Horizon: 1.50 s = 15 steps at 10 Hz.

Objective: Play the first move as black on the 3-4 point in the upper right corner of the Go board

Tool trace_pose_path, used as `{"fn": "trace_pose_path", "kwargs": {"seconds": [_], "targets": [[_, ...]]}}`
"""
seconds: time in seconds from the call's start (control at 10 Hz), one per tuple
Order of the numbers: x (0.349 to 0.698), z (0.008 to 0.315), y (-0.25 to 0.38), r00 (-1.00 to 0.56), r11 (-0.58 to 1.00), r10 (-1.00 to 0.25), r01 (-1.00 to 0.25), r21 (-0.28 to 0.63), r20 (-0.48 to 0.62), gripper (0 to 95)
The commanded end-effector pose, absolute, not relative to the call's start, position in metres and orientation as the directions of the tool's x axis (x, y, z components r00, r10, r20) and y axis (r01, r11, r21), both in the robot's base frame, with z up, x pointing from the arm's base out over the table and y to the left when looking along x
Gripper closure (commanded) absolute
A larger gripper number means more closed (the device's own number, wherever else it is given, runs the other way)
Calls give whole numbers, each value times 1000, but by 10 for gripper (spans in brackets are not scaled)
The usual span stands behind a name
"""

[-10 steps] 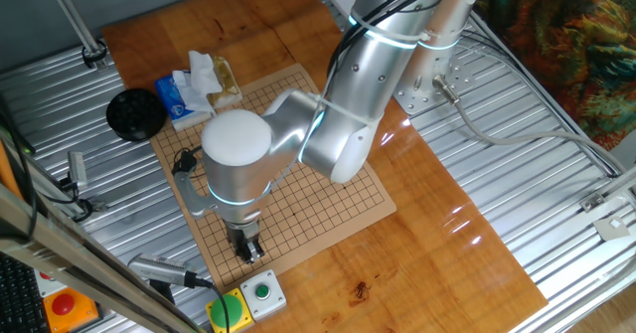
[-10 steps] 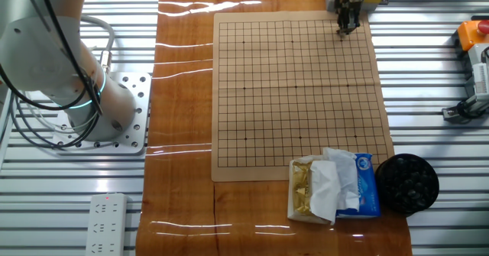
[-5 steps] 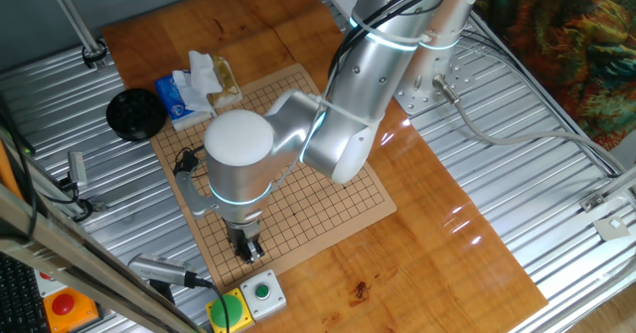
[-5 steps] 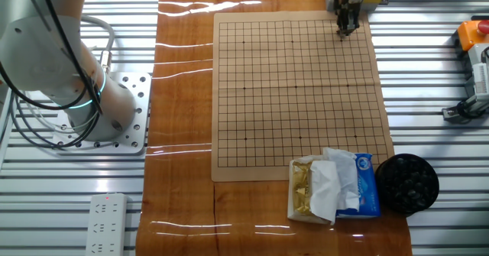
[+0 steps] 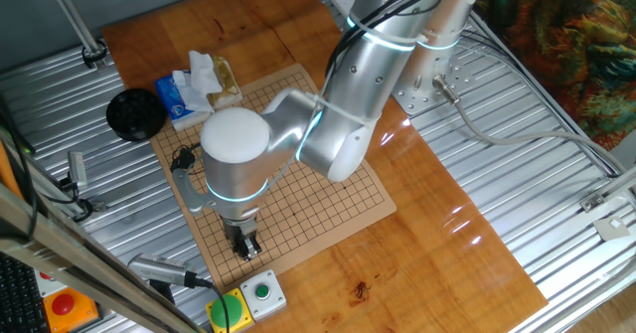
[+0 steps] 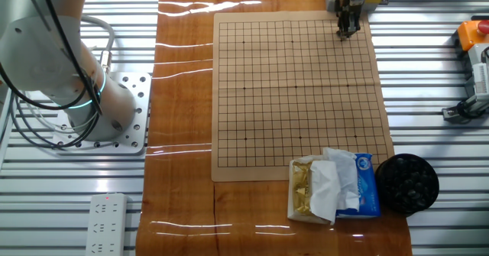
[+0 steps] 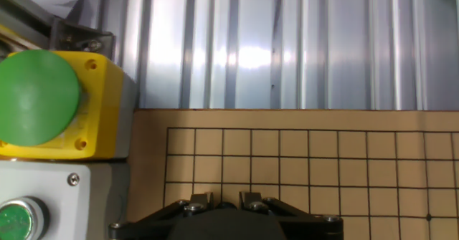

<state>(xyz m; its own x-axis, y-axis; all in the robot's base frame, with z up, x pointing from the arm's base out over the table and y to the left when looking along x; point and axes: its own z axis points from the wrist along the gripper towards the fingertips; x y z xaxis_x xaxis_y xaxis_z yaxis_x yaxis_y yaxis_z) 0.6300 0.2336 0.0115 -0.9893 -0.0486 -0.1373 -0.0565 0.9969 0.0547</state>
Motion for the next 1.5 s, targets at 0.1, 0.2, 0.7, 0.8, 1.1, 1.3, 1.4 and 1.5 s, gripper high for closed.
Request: {"fn": "trace_pose_path", "kwargs": {"seconds": [0.1,0.2,0.7,0.8,1.1,1.3,1.4,1.5], "targets": [[631,11,233,-989,997,-47,-54,52,-140,760],[631,11,233,-989,997,-48,-56,52,-140,760],[631,10,235,-989,997,-42,-51,54,-141,760],[631,9,236,-989,997,-41,-50,54,-142,760],[631,9,237,-989,997,-48,-56,52,-143,760],[631,10,237,-988,997,-54,-62,53,-144,760],[630,10,237,-988,996,-59,-68,54,-144,570],[630,11,237,-988,996,-61,-70,54,-144,570]]}}
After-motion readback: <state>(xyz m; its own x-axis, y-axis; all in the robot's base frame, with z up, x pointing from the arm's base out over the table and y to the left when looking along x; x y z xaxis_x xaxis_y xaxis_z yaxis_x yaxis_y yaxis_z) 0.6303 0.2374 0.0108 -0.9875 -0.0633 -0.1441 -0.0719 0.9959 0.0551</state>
